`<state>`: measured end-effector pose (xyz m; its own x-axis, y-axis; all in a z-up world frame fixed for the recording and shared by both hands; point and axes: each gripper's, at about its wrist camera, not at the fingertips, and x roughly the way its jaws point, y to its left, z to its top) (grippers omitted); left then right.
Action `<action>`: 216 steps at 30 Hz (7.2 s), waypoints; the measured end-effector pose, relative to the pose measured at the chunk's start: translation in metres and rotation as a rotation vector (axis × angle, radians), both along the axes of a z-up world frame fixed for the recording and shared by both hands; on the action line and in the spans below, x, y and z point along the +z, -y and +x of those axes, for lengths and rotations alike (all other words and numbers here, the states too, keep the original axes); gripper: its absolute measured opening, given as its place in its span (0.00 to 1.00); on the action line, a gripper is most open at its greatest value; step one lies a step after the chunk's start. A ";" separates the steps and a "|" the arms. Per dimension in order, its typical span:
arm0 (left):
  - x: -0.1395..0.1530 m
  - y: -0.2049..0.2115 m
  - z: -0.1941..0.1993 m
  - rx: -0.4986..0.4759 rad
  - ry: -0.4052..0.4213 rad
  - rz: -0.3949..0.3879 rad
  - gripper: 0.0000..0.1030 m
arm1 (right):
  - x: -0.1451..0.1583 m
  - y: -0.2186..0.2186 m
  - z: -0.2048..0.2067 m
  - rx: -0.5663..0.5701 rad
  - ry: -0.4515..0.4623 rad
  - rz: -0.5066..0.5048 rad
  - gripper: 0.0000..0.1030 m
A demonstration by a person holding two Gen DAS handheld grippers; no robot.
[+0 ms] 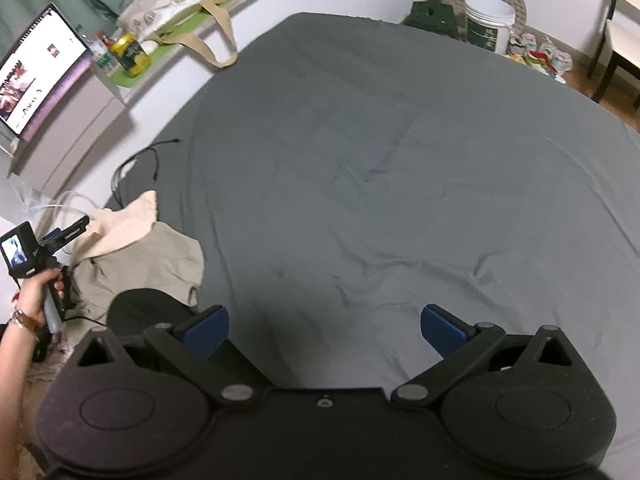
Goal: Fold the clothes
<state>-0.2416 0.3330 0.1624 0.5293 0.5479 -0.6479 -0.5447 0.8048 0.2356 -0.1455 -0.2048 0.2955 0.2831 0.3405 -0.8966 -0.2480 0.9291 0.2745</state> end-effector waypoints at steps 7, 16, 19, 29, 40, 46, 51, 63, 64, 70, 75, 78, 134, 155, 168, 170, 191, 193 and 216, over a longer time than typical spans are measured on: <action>-0.052 -0.022 0.013 -0.016 -0.198 -0.142 0.84 | -0.003 -0.001 -0.001 0.002 0.010 -0.040 1.00; -0.039 -0.028 0.014 -0.028 -0.078 -0.197 0.05 | -0.013 -0.005 0.005 0.004 -0.016 -0.068 1.00; -0.017 -0.024 0.012 -0.053 0.029 -0.215 0.05 | -0.014 -0.007 0.007 0.002 -0.019 -0.072 1.00; 0.061 0.046 0.040 -0.340 0.308 -0.329 0.05 | -0.013 -0.009 0.007 0.003 -0.013 -0.065 1.00; 0.091 0.222 0.134 -0.731 0.450 -0.505 0.05 | -0.005 0.014 0.031 -0.142 0.105 0.054 1.00; 0.068 0.297 0.153 -0.983 0.494 -0.588 0.05 | -0.034 0.071 0.032 -0.395 0.439 0.084 1.00; -0.028 0.332 0.162 -0.988 0.207 -0.601 0.05 | -0.099 0.103 0.042 -0.451 0.364 0.133 0.97; -0.095 0.342 0.140 -0.982 0.142 -0.587 0.06 | -0.206 0.101 0.093 -0.413 0.189 0.363 0.60; -0.096 0.339 0.138 -0.980 0.152 -0.585 0.07 | -0.209 0.099 0.101 -0.395 0.199 0.368 0.60; -0.106 0.328 0.141 -0.862 0.215 -0.519 0.80 | -0.235 0.106 0.129 -0.450 0.122 0.396 0.51; -0.108 0.308 0.143 -0.774 0.270 -0.627 0.84 | -0.253 0.106 0.132 -0.435 0.052 0.518 0.23; -0.111 0.304 0.143 -0.749 0.267 -0.633 0.84 | -0.251 0.105 0.130 -0.417 0.093 0.533 0.06; -0.102 0.364 0.208 -0.641 0.043 -0.630 0.17 | -0.201 0.015 -0.045 0.679 0.252 0.159 0.06; -0.122 0.247 0.167 -0.451 0.145 -0.713 0.72 | -0.205 -0.006 -0.053 0.726 0.267 0.066 0.10; -0.140 0.234 0.184 -0.366 0.203 -0.635 0.81 | -0.195 -0.021 -0.018 0.588 0.110 0.124 0.43; -0.141 0.232 0.186 -0.374 0.211 -0.642 0.81 | -0.193 -0.024 -0.008 0.539 0.045 0.140 0.43; -0.143 0.229 0.195 -0.440 0.178 -0.629 0.09 | -0.205 -0.065 -0.027 0.587 0.087 -0.226 0.06; -0.142 0.228 0.193 -0.440 0.190 -0.622 0.08 | -0.204 -0.061 -0.027 0.592 0.120 -0.257 0.06; 0.054 0.259 0.130 -0.611 0.628 -0.233 0.07 | -0.068 0.010 0.004 0.058 0.846 -0.481 0.03</action>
